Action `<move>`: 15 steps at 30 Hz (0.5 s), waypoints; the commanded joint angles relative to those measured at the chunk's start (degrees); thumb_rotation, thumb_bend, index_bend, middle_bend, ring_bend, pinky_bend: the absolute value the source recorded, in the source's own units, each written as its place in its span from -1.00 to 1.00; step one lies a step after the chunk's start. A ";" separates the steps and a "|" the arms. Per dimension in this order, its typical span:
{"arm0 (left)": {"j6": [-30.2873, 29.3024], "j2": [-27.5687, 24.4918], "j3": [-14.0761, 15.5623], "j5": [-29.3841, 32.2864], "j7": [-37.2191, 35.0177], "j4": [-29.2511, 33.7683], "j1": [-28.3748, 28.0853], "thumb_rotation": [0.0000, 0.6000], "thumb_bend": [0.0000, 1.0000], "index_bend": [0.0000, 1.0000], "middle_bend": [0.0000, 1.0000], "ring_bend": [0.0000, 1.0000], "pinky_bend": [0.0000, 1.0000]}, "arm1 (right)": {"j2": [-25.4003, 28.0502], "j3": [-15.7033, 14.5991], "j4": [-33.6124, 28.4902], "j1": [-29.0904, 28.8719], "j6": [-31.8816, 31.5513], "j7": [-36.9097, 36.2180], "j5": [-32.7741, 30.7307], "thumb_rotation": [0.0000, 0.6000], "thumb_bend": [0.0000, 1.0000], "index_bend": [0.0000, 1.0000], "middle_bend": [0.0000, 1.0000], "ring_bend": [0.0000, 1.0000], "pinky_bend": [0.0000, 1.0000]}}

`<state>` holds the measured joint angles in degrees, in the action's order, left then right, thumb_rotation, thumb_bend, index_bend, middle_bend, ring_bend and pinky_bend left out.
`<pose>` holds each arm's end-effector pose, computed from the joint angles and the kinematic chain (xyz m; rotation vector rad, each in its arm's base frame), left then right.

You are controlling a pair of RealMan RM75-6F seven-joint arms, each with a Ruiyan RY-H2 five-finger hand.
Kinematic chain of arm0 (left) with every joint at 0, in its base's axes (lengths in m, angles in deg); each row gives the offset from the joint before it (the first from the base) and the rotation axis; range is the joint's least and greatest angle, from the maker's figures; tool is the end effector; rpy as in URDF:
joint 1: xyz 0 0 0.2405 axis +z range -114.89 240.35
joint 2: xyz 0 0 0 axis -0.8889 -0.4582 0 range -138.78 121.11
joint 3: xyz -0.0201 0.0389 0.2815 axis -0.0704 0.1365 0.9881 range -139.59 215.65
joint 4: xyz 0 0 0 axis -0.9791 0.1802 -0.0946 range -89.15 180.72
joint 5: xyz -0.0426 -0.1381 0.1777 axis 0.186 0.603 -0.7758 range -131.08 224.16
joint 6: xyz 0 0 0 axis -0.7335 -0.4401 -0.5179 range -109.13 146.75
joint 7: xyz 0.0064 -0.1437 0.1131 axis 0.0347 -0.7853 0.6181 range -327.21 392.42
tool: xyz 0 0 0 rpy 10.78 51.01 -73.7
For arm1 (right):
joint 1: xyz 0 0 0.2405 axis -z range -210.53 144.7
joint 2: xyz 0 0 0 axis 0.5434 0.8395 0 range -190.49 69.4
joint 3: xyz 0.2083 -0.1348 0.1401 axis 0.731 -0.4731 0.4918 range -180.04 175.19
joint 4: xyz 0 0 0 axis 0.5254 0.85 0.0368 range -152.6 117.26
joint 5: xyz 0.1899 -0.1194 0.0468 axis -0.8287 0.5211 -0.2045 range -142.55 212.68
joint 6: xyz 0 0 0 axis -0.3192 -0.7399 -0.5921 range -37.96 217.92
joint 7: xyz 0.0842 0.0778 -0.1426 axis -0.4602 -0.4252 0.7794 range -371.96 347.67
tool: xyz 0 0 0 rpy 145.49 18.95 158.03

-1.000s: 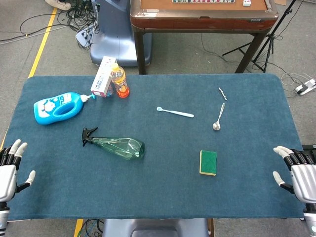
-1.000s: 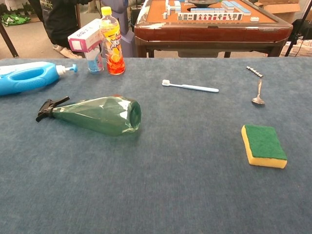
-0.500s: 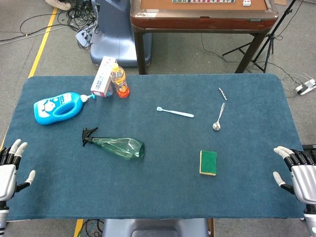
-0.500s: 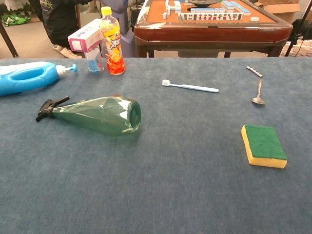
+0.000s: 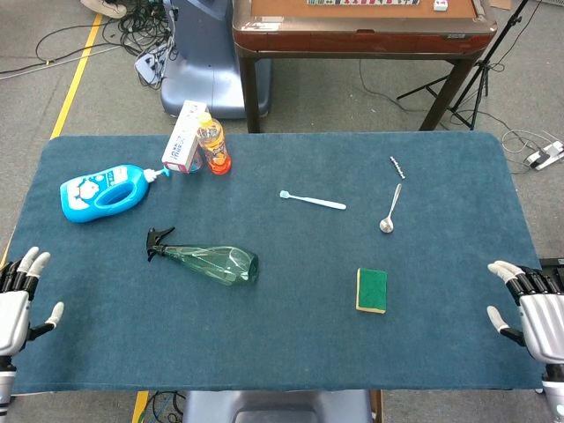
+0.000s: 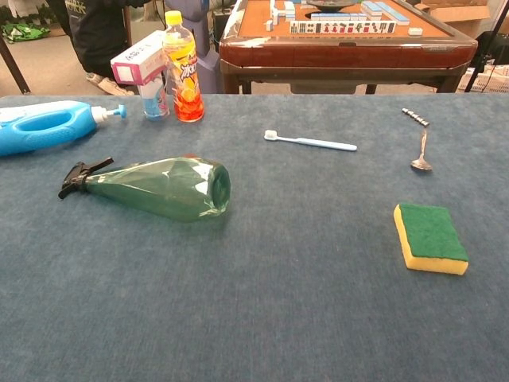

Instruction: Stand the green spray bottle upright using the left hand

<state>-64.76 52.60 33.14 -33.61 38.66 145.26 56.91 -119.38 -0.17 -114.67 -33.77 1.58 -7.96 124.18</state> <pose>-0.3314 0.2347 0.1653 -1.3282 -0.9146 -0.8584 -0.3356 -0.1969 0.1817 1.3956 -0.8241 0.8498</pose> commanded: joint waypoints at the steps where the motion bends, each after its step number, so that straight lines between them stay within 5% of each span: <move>1: 0.34 -0.97 -0.13 -1.80 -1.22 0.15 -0.82 1.00 -0.25 -1.00 -1.00 -1.00 -1.00 | 0.10 0.12 -0.05 -0.19 0.23 0.07 -0.08 1.00 -0.40 -0.53 -0.52 -0.61 -0.53; 15: 12.66 -6.05 -1.63 -11.82 -18.05 -1.45 -13.22 1.00 -0.27 -0.78 -0.97 -1.00 -1.00 | 2.14 1.89 -3.15 -1.39 -0.11 4.18 -0.26 1.00 -0.40 -0.53 -0.52 -0.61 -0.53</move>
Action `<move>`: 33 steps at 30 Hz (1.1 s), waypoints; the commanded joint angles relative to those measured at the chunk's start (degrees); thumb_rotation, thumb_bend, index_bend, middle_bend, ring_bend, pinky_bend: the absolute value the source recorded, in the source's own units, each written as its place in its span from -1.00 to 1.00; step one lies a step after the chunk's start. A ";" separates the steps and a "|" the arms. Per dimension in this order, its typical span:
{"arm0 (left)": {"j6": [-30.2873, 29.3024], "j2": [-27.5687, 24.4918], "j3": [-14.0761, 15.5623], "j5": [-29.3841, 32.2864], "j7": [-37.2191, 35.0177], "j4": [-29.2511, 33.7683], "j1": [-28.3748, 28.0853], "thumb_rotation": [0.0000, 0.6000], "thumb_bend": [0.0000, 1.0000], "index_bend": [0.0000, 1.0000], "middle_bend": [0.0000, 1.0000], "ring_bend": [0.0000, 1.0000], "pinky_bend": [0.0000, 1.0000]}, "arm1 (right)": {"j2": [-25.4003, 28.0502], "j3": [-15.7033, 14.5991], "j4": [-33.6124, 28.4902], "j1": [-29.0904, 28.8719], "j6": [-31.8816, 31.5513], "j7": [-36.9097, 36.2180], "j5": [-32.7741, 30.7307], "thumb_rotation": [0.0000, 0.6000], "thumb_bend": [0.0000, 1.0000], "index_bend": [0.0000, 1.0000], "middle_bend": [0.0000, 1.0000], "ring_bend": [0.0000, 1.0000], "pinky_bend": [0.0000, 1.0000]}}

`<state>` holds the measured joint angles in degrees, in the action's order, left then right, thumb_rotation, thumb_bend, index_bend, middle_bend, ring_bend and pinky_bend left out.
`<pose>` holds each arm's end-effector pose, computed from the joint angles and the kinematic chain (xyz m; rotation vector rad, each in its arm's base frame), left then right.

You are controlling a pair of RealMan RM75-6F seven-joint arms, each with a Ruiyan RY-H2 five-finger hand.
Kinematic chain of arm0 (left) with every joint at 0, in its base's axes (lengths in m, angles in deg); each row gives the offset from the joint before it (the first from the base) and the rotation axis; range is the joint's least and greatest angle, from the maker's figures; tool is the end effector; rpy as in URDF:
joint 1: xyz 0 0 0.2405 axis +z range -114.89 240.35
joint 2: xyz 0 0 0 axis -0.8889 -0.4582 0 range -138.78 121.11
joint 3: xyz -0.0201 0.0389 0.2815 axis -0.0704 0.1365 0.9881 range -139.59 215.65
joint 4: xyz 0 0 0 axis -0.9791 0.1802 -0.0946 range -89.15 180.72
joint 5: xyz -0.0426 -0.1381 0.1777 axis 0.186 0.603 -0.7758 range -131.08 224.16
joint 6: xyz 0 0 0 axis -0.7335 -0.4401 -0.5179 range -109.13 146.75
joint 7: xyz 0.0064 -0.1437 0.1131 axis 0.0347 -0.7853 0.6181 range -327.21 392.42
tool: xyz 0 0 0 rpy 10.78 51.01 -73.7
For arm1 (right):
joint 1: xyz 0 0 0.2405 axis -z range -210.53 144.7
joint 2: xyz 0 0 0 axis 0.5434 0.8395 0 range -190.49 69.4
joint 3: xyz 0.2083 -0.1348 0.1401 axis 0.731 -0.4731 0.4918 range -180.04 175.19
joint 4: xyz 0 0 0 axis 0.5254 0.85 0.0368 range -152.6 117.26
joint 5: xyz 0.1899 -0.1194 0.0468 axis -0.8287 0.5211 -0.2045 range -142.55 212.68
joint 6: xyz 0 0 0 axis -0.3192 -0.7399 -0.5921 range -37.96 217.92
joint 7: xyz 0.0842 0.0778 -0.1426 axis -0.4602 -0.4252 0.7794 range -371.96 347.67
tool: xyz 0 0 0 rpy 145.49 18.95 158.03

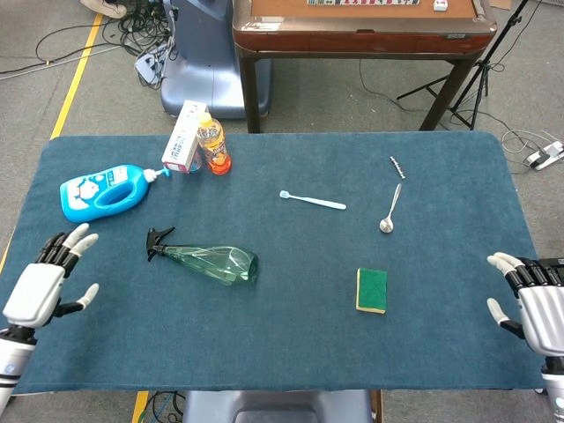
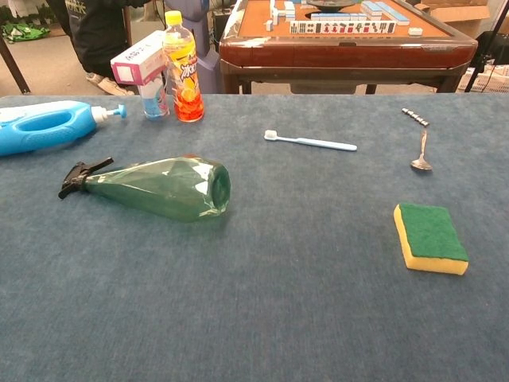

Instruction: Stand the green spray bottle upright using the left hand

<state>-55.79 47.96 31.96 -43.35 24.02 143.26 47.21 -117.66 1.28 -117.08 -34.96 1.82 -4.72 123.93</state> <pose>-0.2807 0.2902 0.1634 -1.5982 -0.9317 -1.0675 -0.3224 -0.2091 0.1914 1.4074 -0.7620 0.8445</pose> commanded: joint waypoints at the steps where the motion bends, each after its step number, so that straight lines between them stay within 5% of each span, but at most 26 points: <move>1: 4.89 -1.54 -0.56 -2.39 -4.40 0.82 -4.60 1.00 -0.29 -0.76 -0.95 -1.00 -1.00 | 0.54 0.62 -1.04 -0.23 -0.59 1.30 0.06 1.00 -0.40 -0.53 -0.52 -0.61 -0.53; 15: 22.80 2.48 -2.55 0.96 -10.29 2.88 -19.27 0.37 -0.61 -0.63 -0.84 -1.00 -1.00 | 1.59 1.13 -3.45 -0.18 -1.03 3.01 -0.73 1.00 -0.40 -0.53 -0.52 -0.61 -0.53; 19: 25.56 4.64 -3.44 3.67 -8.92 2.92 -21.94 0.36 -0.64 -0.59 -0.80 -1.00 -1.00 | 1.74 0.96 -3.44 0.00 -0.85 2.91 -1.20 1.00 -0.40 -0.53 -0.52 -0.61 -0.53; 26: 30.22 8.16 -4.59 9.56 -3.73 3.23 -26.26 -0.13 -0.66 -0.59 -0.80 -1.00 -1.00 | 1.56 0.69 -2.98 0.13 -0.50 2.18 -1.59 1.00 -0.40 -0.53 -0.52 -0.61 -0.53; 33: 35.12 12.40 -5.34 18.62 4.43 2.17 -31.40 -0.25 -0.66 -0.62 -0.80 -1.00 -1.00 | 1.44 0.50 -2.23 0.32 -0.39 1.11 -1.84 1.00 -0.40 -0.53 -0.52 -0.61 -0.53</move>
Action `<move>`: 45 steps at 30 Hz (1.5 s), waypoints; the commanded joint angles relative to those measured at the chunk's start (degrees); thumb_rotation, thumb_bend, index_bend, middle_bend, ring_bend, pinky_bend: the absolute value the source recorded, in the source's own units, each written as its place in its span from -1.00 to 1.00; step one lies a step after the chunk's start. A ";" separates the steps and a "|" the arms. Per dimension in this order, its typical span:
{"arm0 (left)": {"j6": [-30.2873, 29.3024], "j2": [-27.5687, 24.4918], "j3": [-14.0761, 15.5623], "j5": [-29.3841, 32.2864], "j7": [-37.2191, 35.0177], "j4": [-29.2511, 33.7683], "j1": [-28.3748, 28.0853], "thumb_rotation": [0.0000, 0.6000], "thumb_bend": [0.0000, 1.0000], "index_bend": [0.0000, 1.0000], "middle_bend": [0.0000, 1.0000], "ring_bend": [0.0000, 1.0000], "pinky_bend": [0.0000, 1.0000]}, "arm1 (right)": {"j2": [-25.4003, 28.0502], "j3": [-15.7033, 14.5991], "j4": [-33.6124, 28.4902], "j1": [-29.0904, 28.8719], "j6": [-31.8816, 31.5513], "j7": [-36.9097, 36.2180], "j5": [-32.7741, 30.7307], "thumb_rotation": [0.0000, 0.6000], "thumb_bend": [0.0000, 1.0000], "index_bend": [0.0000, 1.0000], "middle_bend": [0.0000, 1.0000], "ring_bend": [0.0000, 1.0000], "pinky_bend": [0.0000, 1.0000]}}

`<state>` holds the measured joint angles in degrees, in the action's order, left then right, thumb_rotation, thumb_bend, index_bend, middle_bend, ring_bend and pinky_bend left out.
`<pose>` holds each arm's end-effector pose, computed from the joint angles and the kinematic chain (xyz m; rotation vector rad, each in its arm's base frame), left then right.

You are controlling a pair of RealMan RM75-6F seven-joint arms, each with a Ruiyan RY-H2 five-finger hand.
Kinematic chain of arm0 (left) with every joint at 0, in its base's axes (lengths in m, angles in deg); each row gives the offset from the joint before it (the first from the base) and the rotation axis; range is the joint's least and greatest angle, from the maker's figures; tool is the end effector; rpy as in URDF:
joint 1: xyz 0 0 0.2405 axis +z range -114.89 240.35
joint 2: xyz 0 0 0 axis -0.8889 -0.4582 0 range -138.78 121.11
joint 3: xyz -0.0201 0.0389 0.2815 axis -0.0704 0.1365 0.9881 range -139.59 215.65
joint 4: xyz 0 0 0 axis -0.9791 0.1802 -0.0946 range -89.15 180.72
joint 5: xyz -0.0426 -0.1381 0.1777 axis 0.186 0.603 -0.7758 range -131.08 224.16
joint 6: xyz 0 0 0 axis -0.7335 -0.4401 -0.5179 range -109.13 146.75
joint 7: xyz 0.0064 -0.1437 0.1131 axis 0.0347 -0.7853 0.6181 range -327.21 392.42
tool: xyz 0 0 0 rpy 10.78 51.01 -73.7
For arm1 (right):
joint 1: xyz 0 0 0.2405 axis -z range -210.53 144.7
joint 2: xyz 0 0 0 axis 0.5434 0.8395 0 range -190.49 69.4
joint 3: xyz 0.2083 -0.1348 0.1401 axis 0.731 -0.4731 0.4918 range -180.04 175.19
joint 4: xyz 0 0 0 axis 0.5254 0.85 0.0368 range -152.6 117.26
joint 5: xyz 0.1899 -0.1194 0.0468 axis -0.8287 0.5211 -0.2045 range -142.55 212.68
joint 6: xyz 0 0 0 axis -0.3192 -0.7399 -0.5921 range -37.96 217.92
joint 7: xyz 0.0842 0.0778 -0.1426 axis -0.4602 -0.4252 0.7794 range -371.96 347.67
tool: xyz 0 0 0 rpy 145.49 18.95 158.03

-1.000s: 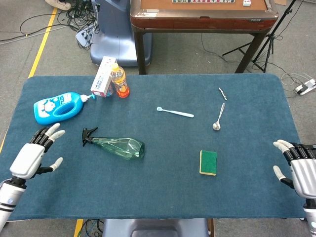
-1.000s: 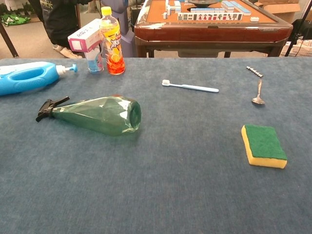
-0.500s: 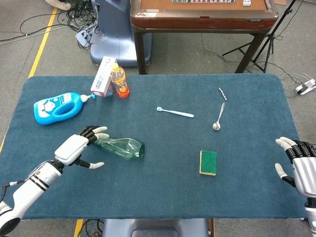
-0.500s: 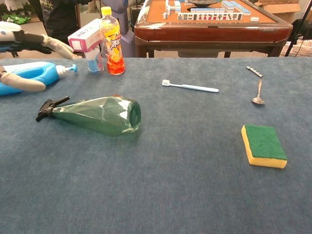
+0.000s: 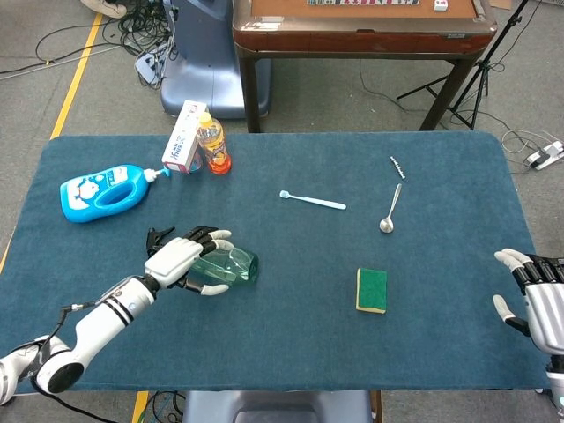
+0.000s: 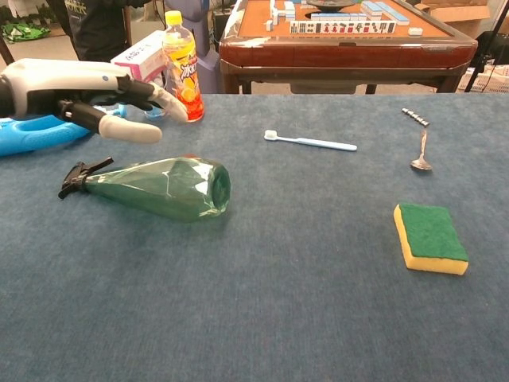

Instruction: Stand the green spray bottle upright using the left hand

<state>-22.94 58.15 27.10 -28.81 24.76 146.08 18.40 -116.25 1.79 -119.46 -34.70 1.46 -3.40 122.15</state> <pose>-0.1293 0.3848 0.0287 -2.0595 -1.2130 -1.0355 -0.3193 -0.2092 0.2002 1.3757 -0.7628 0.8296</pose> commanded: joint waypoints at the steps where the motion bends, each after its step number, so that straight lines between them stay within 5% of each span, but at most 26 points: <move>1: 2.66 2.76 -0.55 5.38 4.78 -0.84 -3.24 -0.28 -0.66 -0.62 -0.80 -1.00 -1.00 | 0.08 -0.03 0.23 0.10 -0.07 -0.36 -0.08 1.00 -0.40 -0.53 -0.52 -0.61 -0.53; 14: 4.05 8.81 2.95 24.81 21.23 -4.40 -12.19 -0.48 -0.66 -0.63 -0.80 -1.00 -1.00 | 0.46 -0.23 1.21 0.59 -0.22 -2.03 -0.46 1.00 -0.40 -0.53 -0.52 -0.61 -0.53; 21: 1.66 8.64 6.70 28.99 27.81 -1.94 -14.23 -0.49 -0.67 -0.61 -0.78 -1.00 -1.00 | 0.51 -0.32 1.53 0.84 -0.36 -2.42 -0.58 1.00 -0.40 -0.53 -0.52 -0.61 -0.53; 45: -6.10 -7.25 18.70 24.39 36.60 14.47 -9.77 -0.50 -0.70 -0.47 -0.60 -1.00 -1.00 | -0.25 -0.29 1.28 -0.64 1.72 -2.14 -0.03 1.00 -0.40 -0.53 -0.52 -0.61 -0.53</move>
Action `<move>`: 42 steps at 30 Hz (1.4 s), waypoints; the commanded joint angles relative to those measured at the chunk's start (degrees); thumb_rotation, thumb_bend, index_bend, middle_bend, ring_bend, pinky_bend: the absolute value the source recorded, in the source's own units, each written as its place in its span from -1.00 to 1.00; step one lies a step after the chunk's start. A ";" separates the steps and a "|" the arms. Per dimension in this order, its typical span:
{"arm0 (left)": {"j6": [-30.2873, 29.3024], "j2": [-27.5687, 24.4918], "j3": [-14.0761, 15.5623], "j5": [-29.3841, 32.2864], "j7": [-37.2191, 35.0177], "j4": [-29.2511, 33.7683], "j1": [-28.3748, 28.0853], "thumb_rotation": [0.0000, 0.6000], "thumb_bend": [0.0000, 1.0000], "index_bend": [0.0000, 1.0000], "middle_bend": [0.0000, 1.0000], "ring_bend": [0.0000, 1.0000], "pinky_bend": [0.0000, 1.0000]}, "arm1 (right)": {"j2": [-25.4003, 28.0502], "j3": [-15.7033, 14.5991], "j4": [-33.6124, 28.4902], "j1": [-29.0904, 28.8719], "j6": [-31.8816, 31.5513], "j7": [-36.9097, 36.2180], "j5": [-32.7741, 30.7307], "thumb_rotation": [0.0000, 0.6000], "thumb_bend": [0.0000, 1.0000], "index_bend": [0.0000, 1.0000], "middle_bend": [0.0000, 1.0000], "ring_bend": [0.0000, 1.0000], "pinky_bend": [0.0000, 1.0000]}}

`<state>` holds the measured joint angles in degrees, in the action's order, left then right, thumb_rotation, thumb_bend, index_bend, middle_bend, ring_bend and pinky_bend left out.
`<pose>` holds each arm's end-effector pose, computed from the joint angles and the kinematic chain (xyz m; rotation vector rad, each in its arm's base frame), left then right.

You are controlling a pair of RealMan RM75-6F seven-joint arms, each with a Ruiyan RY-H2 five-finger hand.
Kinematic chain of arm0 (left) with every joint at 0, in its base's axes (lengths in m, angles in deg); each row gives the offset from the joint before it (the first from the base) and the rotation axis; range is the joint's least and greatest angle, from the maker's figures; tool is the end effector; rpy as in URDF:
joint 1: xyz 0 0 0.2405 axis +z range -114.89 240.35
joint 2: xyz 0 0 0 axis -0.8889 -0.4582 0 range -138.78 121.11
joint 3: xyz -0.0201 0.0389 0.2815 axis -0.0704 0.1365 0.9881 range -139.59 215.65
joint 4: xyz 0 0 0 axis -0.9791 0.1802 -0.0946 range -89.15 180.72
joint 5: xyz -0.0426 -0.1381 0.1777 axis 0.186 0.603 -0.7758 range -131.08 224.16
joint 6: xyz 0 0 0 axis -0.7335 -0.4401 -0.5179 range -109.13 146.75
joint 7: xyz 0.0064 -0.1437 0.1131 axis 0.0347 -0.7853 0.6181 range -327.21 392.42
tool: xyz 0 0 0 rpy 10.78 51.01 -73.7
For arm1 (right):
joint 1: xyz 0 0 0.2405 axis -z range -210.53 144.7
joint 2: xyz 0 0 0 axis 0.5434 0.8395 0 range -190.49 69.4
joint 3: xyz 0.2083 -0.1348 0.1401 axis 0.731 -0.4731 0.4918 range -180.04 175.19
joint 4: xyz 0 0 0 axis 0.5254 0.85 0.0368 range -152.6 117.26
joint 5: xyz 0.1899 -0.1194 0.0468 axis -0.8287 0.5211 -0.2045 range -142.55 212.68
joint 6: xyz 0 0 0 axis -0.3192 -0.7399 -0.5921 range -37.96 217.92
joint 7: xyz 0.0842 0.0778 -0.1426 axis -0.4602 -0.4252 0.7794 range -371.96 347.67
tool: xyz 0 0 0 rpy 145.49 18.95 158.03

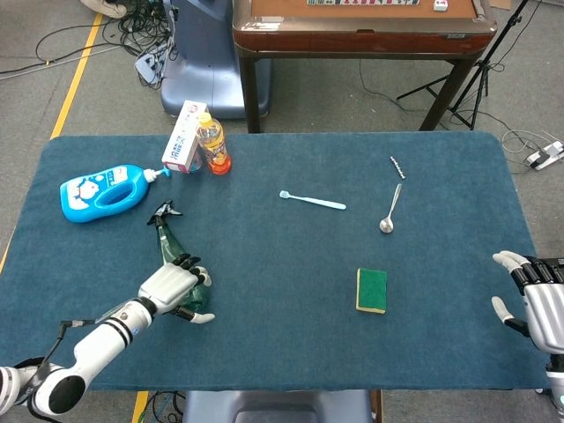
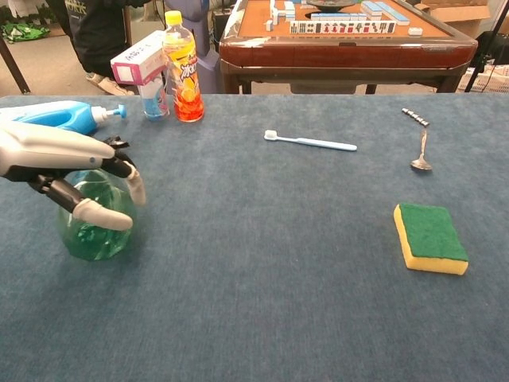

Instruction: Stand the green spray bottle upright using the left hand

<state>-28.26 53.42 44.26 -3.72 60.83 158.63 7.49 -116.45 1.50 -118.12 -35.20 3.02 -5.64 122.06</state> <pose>-0.1599 0.3417 0.0200 -2.1971 -0.9264 -0.4917 -0.3251 -0.2113 0.1961 1.3910 -0.7955 0.8317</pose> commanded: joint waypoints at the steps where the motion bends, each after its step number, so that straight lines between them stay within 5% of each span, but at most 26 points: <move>1: -0.97 -3.39 2.01 -0.94 0.76 2.55 1.44 -0.50 -0.70 -0.47 -0.60 -1.00 -1.00 | -0.08 0.01 -0.15 -0.22 0.24 0.20 0.10 1.00 -0.40 -0.53 -0.52 -0.61 -0.53; 18: -0.72 -12.84 9.29 3.20 9.70 9.18 1.88 -0.49 -0.70 -0.38 -0.53 -1.00 -1.00 | -0.03 -0.09 -1.38 -0.54 0.20 1.44 0.68 1.00 -0.40 -0.53 -0.52 -0.61 -0.53; 24: -0.97 -15.59 12.24 11.69 15.15 11.89 -0.86 -0.49 -0.70 -0.31 -0.50 -1.00 -1.00 | -0.06 -0.15 -1.47 -0.43 0.00 1.51 0.64 1.00 -0.40 -0.53 -0.52 -0.61 -0.53; 28: 1.67 -17.93 9.65 9.30 8.33 13.57 0.14 -0.49 -0.70 -0.27 -0.46 -1.00 -1.00 | -0.15 -0.17 -1.38 -0.50 0.03 1.35 0.75 1.00 -0.40 -0.53 -0.52 -0.61 -0.53; 36: 6.20 -21.84 -2.35 -7.56 -21.27 10.97 8.54 -0.47 -0.70 -0.27 -0.45 -0.98 -1.00 | -0.09 -0.22 -1.02 -0.38 -0.21 0.72 0.83 1.00 -0.40 -0.53 -0.52 -0.61 -0.53; 42: 0.84 -17.82 -6.53 -9.42 -26.10 3.89 11.50 -0.48 -0.70 -0.37 -0.45 -0.98 -1.00 | 0.14 -0.31 -0.88 -0.27 -0.27 0.45 0.78 1.00 -0.40 -0.53 -0.52 -0.61 -0.53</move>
<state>-25.18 33.98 40.52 -12.11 35.99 166.41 16.73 -116.30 1.19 -119.00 -35.47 2.76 -5.19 122.84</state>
